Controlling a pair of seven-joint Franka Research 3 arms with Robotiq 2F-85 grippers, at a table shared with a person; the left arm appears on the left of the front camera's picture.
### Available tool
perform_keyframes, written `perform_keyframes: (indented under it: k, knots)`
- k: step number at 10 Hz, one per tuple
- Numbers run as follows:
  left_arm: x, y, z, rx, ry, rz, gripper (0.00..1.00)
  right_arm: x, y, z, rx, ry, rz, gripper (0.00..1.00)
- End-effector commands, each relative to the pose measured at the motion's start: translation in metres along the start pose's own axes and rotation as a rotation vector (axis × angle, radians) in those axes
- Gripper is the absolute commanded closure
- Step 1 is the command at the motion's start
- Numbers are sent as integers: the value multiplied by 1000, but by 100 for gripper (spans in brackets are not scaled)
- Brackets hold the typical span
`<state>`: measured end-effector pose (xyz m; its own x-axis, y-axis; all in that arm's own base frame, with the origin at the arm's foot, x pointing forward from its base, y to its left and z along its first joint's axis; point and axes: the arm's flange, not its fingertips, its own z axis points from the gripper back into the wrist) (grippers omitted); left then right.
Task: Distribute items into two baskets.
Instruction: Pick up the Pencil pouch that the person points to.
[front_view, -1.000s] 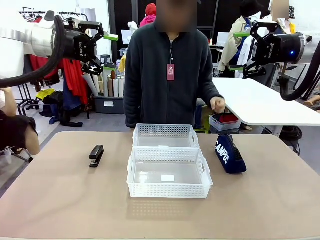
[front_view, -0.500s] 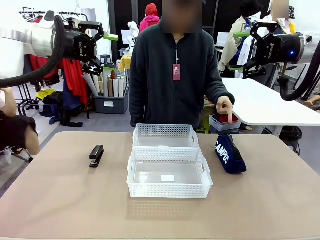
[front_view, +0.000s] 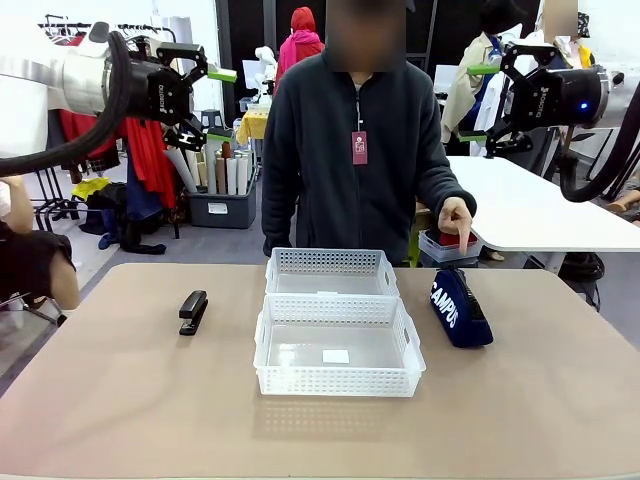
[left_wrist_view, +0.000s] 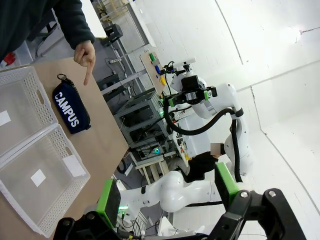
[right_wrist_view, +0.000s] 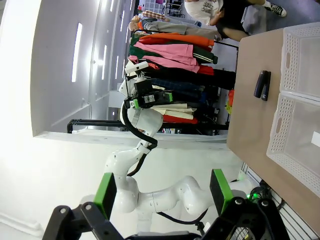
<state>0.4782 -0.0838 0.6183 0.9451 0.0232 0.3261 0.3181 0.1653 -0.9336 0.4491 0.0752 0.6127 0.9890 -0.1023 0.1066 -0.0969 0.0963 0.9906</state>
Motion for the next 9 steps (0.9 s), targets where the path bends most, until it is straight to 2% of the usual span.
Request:
perform_keyframes:
  k: [1, 9]
  knots:
    - [0, -3, 0, -3, 0, 6, 0, -1, 1, 0, 5, 3, 1, 0]
    - [0, -3, 0, -3, 0, 6, 0, -1, 1, 0, 5, 3, 1, 0]
